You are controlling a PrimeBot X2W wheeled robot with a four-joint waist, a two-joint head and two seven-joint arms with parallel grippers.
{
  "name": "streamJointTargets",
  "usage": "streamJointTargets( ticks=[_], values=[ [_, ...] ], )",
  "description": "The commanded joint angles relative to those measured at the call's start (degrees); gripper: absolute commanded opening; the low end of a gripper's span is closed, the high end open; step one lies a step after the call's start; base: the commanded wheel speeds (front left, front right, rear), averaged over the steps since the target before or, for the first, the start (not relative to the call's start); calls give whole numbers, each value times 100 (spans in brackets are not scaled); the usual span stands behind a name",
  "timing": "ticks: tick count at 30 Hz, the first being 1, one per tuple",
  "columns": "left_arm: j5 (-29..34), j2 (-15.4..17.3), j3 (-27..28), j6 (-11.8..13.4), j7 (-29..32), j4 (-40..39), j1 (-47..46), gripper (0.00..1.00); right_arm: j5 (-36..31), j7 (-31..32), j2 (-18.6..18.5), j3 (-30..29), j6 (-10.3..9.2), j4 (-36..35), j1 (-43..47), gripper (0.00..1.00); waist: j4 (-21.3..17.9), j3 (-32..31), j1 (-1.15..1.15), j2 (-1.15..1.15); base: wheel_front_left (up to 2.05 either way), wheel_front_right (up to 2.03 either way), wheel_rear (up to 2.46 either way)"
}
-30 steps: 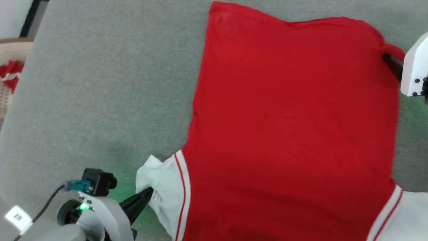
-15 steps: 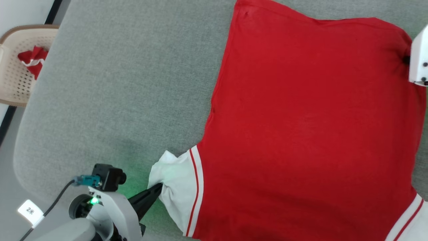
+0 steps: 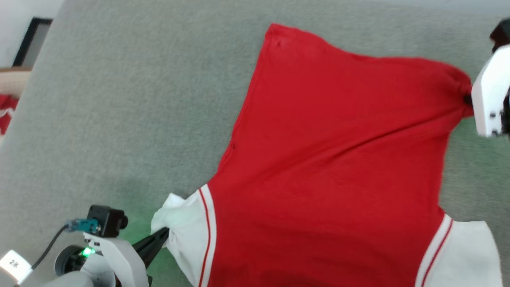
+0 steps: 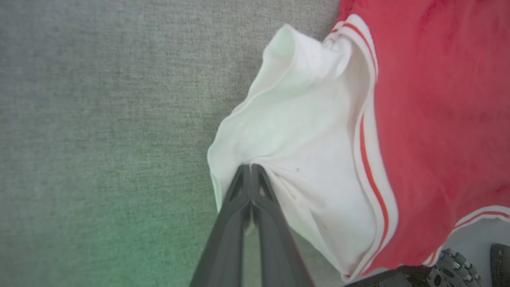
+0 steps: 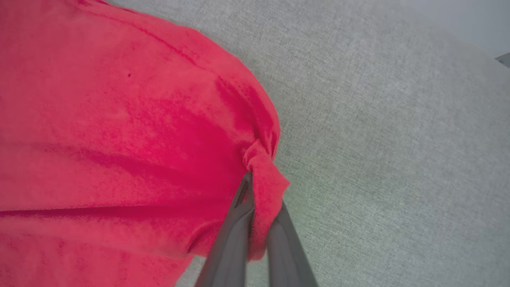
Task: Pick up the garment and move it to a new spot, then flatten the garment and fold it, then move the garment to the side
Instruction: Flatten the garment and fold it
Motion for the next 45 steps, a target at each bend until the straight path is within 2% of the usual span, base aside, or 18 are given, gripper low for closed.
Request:
streamJointTargets(
  ticks=[1,6,11,17,18,25,30,31,33,38,45],
  values=[
    [-25,26,3,65,-10,-51,91,0,158,7,-140,-8,-10,-330,350,0,-347,-317,0,0,0,0,0],
    [-66,167,-15,162,12,-201,194,0,521,122,-413,-262,-9,-1346,1402,0,-620,-501,0,0,0,0,0],
    [-85,314,2,231,10,-340,260,0,699,223,-487,-792,-9,-2327,2687,0,-851,-596,0,0,0,0,0],
    [-90,379,4,280,35,-439,277,0,515,166,-143,-1629,-9,-3166,4192,0,-1021,-611,0,0,0,0,0],
    [-90,379,4,280,35,-439,277,0,515,166,-143,-1629,-9,-3166,4192,0,-1021,-611,0,0,0,0,0],
    [-61,337,-12,236,68,-403,232,0,162,-32,486,-2053,-9,-3432,5200,0,-1095,-605,0,0,0,0,0],
    [-30,289,-32,177,88,-331,173,0,-95,-527,724,-1926,-9,-3049,5228,0,-1106,-600,0,0,0,0,0],
    [-26,276,-35,167,96,-313,165,0,-161,-638,731,-1916,-9,-2952,5192,38,-1104,-604,0,0,0,0,0],
    [-27,258,-37,149,103,-276,151,0,-127,-746,787,-1873,-11,-2790,5136,100,-1096,-615,0,0,0,0,0],
    [-54,228,-35,134,68,-226,183,0,-9,-626,648,-1835,-16,-2811,5095,100,-1077,-626,0,0,0,0,0],
    [-45,167,-37,127,45,-239,183,0,67,-385,505,-2208,-9,-3839,4994,100,-966,-610,0,0,0,0,0]
  ],
)
